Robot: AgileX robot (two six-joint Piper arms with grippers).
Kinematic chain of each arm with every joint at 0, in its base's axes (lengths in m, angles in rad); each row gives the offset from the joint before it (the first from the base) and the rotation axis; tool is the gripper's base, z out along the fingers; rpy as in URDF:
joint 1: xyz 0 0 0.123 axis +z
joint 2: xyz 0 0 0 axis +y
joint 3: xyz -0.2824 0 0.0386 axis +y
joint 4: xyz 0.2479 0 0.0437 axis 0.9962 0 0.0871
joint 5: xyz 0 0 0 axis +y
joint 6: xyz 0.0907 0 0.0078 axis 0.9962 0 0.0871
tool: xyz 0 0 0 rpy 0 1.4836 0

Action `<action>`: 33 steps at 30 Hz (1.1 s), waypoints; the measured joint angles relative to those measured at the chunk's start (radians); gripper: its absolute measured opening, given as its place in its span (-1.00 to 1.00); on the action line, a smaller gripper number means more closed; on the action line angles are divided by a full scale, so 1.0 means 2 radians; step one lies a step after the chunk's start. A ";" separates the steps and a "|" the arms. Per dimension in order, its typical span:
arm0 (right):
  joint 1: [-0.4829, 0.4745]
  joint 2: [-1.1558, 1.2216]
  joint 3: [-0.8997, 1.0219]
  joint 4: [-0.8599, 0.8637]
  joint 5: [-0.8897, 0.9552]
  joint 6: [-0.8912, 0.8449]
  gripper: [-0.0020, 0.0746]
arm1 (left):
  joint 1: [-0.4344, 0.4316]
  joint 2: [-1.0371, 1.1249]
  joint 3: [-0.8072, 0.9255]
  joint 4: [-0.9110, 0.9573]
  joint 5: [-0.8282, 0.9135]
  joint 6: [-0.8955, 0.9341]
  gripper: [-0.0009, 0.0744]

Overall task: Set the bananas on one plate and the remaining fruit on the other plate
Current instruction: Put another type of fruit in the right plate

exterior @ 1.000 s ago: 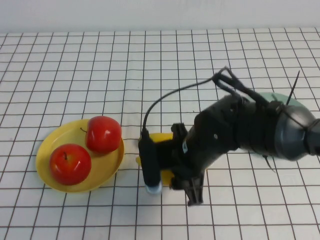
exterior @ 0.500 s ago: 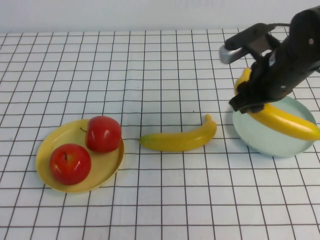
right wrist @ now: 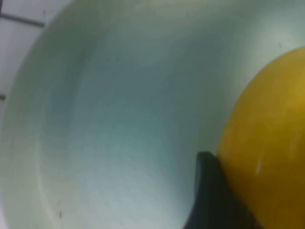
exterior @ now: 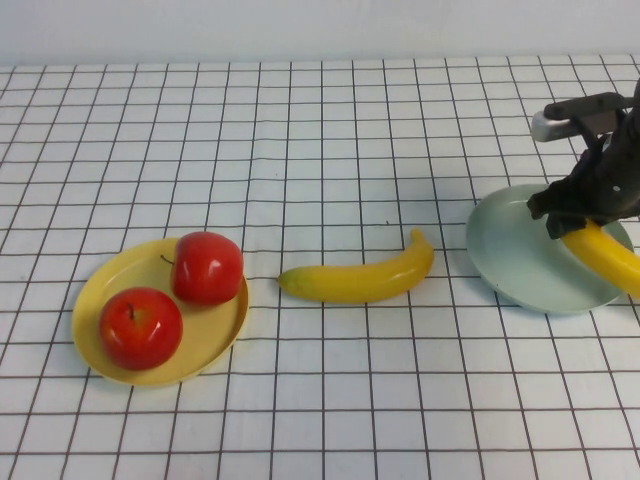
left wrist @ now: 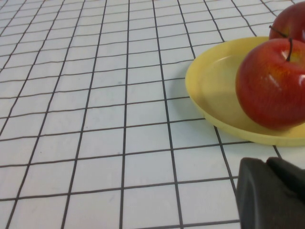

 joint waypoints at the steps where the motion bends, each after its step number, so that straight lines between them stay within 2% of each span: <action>1: 0.000 0.006 -0.006 0.001 -0.002 0.000 -0.11 | 0.000 0.000 0.000 0.000 0.000 0.000 -0.98; 5: 0.000 0.035 -0.044 0.018 -0.005 0.000 -0.07 | 0.000 0.000 0.000 0.000 0.000 0.000 -0.98; 11: 0.006 0.050 -0.090 0.027 0.002 0.000 0.34 | 0.000 0.000 0.000 0.000 0.000 0.000 -0.98; 16: 0.035 0.050 -0.153 0.023 0.041 -0.036 0.43 | 0.000 0.000 0.000 0.000 0.000 0.000 -0.98; 21: 0.112 0.050 -0.190 0.025 0.069 -0.131 0.44 | 0.000 0.000 0.000 0.000 0.000 0.000 -0.98; 26: 0.188 0.054 -0.191 0.077 0.091 -0.260 0.44 | 0.000 0.000 0.000 0.000 0.000 0.000 -0.98; 30: 0.221 0.067 -0.191 0.099 0.129 -0.395 0.44 | 0.000 0.000 0.000 0.000 0.000 0.000 -0.98; 33: 0.233 0.075 -0.191 0.101 0.156 -0.457 0.44 | 0.000 0.000 0.000 0.000 0.000 0.000 -0.98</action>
